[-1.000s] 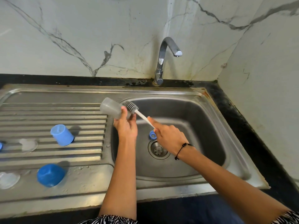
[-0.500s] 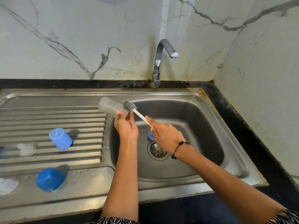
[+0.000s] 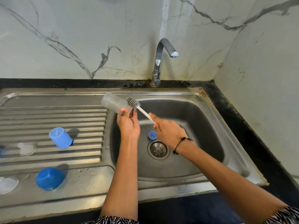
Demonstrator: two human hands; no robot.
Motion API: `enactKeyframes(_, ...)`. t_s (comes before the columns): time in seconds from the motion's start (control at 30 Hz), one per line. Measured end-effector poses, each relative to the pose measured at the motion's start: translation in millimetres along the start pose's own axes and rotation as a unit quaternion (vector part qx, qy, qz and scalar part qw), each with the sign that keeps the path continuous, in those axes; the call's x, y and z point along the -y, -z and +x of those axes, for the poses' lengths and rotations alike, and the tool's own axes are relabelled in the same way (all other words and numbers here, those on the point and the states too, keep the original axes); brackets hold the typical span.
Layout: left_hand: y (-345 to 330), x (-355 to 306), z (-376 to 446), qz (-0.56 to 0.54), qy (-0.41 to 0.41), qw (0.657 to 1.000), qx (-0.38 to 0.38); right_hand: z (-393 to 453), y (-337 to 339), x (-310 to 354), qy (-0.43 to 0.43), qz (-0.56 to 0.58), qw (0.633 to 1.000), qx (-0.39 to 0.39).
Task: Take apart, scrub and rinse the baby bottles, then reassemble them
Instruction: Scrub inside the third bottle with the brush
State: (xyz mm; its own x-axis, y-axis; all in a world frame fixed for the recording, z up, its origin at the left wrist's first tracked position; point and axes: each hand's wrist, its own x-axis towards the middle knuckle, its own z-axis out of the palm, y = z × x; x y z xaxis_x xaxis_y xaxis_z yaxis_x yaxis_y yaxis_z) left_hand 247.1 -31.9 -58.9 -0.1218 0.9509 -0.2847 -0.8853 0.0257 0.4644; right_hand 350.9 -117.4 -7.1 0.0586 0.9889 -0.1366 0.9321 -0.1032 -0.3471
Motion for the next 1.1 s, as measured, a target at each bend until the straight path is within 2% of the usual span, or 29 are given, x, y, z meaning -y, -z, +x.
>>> enactKeyframes(0.07,0.9,-2.5,2.8,-0.017,0.017,1.000,0.017,-9.3,4.3,-0.3,0.004,-0.015,1.000,-0.009)
enactKeyframes(0.2,8.9,-1.5,9.1,0.026,0.020,0.999,-0.037,-32.3,-1.2,4.7,0.032,-0.087,0.996,-0.002)
enactKeyframes(0.3,13.5,0.9,9.3,0.052,0.028,0.997,-0.056,-32.3,-3.7,3.9,0.015,-0.094,0.995,0.005)
enactKeyframes(0.57,6.8,0.9,-1.6,0.013,0.065,0.997,0.031,-12.1,6.5,3.9,-0.001,-0.098,0.995,-0.014)
enactKeyframes(0.77,15.6,-4.1,7.2,-0.034,0.046,0.998,0.010,-37.5,-0.7,10.5,0.040,-0.120,0.992,0.007)
enactKeyframes(1.0,-0.5,1.8,-8.7,-0.010,0.087,0.993,0.079,-3.5,11.8,4.4,-0.010,-0.077,0.997,-0.024)
enactKeyframes(1.1,0.6,0.6,-5.1,-0.012,0.093,0.993,0.066,-8.1,10.6,1.0,-0.005,-0.072,0.997,-0.020)
